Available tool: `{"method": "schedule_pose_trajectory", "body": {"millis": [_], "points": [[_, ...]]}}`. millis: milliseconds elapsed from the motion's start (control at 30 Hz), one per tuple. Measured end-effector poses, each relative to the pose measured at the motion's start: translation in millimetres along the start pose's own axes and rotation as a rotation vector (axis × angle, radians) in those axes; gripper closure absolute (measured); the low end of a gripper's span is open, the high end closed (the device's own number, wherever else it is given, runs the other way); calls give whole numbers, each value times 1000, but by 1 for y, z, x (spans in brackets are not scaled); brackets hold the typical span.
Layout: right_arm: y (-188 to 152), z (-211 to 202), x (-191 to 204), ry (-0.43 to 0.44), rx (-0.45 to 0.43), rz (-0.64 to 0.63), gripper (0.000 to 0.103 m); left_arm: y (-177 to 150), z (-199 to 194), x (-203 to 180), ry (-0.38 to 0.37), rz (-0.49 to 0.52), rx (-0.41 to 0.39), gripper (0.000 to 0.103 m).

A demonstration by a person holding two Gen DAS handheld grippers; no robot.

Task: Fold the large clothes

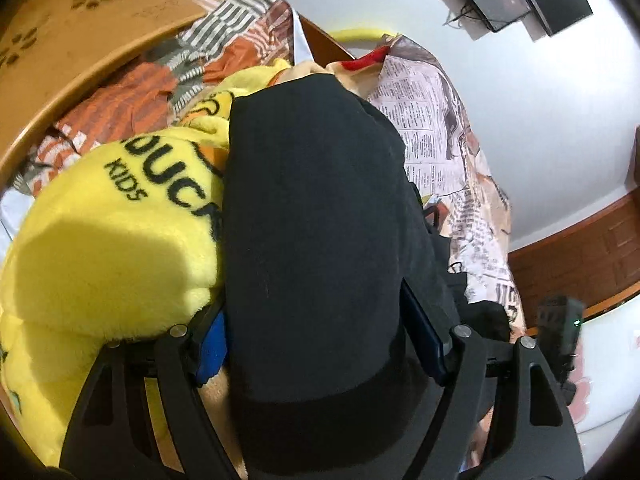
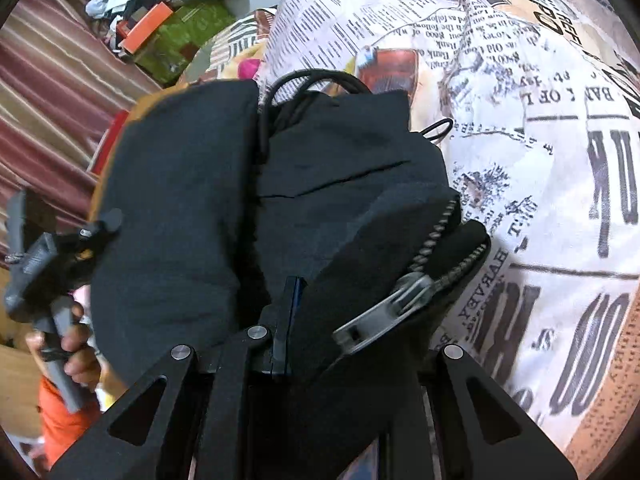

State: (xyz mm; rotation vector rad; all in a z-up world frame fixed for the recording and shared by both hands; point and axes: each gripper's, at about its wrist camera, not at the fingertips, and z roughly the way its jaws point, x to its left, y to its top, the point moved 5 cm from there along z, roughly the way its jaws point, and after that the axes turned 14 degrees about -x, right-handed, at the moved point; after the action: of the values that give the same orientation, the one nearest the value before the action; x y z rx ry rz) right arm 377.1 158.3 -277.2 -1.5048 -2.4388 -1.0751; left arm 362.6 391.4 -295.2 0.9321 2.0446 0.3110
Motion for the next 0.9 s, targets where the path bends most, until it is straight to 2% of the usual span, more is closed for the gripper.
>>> {"method": "schedule_pose_trajectory", "body": {"millis": [133, 267, 500, 567, 700, 867, 900], "points": [[-5, -6, -4, 15, 15, -2, 84, -5, -7, -6, 52, 30, -26, 24], [-16, -26, -10, -9, 19, -30, 75, -12, -20, -8, 100, 53, -39, 24], [-27, -88, -8, -53, -27, -69, 74, -33, -79, -30, 195, 126, -65, 25], [-26, -113, -3, -60, -65, -90, 74, -38, -102, -45, 209, 159, -86, 25], [-22, -182, 16, -76, -200, -168, 74, -44, -158, -87, 209, 241, -170, 25], [-23, -274, 52, -54, -410, -243, 74, -53, -240, -154, 166, 353, -317, 25], [-24, -293, 61, -40, -461, -254, 74, -58, -262, -172, 158, 390, -367, 25]]}}
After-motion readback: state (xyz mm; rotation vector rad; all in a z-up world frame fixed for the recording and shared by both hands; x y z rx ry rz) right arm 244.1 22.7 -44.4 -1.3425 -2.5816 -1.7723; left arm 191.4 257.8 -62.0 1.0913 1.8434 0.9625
